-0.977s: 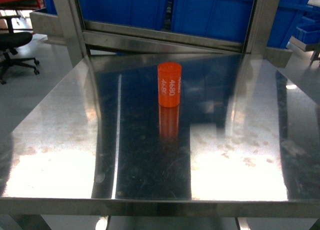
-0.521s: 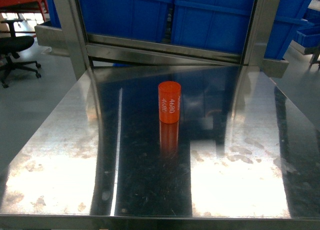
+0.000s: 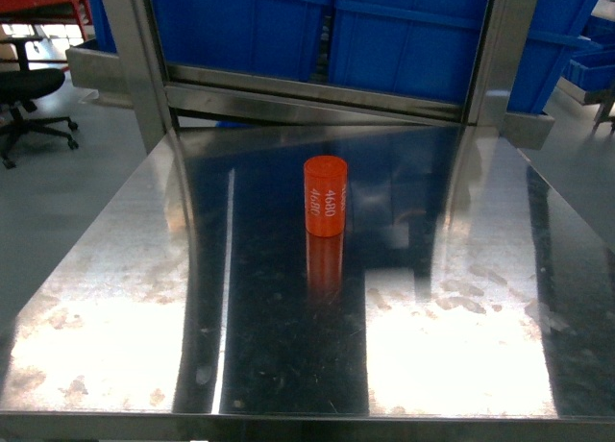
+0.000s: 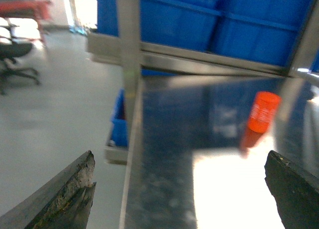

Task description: Pick capacitor and pack into box

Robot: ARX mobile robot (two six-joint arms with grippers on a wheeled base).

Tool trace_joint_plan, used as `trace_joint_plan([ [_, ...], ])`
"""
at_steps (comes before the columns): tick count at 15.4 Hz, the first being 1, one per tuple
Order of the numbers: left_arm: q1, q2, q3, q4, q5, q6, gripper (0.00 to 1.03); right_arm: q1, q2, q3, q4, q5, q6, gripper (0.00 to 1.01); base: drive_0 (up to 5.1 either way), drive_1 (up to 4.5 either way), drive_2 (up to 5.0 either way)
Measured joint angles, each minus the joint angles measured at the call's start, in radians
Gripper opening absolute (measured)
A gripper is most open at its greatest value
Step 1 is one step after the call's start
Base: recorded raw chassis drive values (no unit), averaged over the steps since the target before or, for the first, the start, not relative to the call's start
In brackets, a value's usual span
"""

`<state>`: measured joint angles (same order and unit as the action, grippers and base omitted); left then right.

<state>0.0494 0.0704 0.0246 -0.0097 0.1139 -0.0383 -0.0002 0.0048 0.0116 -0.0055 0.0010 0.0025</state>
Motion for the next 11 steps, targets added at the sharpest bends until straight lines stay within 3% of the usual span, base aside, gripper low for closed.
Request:
trace_joint_plan([
  [1, 0.036, 0.152, 0.01, 0.123, 0.062, -0.024, 0.98, 0.0, 0.0, 0.0, 0.001, -0.002, 0.0, 0.98, 0.0, 0.0, 0.0],
  [2, 0.035, 0.324, 0.029, 0.274, 0.04, -0.034, 0.98, 0.0, 0.0, 0.0, 0.001, -0.001, 0.0, 0.98, 0.0, 0.0, 0.0],
  [4, -0.039, 0.684, 0.11, 0.596, 0.014, -0.034, 0.98, 0.0, 0.0, 0.0, 0.0, -0.001, 0.0, 0.98, 0.0, 0.0, 0.0],
  [7, -0.179, 1.278, 0.404, 0.964, -0.06, -0.033, 0.98, 0.0, 0.0, 0.0, 0.0, -0.001, 0.0, 0.98, 0.0, 0.0, 0.0],
  [9, -0.268, 1.613, 0.623, 0.938, -0.081, -0.034, 0.98, 0.0, 0.0, 0.0, 0.001, -0.001, 0.0, 0.98, 0.0, 0.0, 0.0],
  [11, -0.332, 1.812, 0.806, 0.891, -0.102, -0.039, 0.98, 0.0, 0.0, 0.0, 0.0, -0.001, 0.0, 0.98, 0.0, 0.0, 0.0],
])
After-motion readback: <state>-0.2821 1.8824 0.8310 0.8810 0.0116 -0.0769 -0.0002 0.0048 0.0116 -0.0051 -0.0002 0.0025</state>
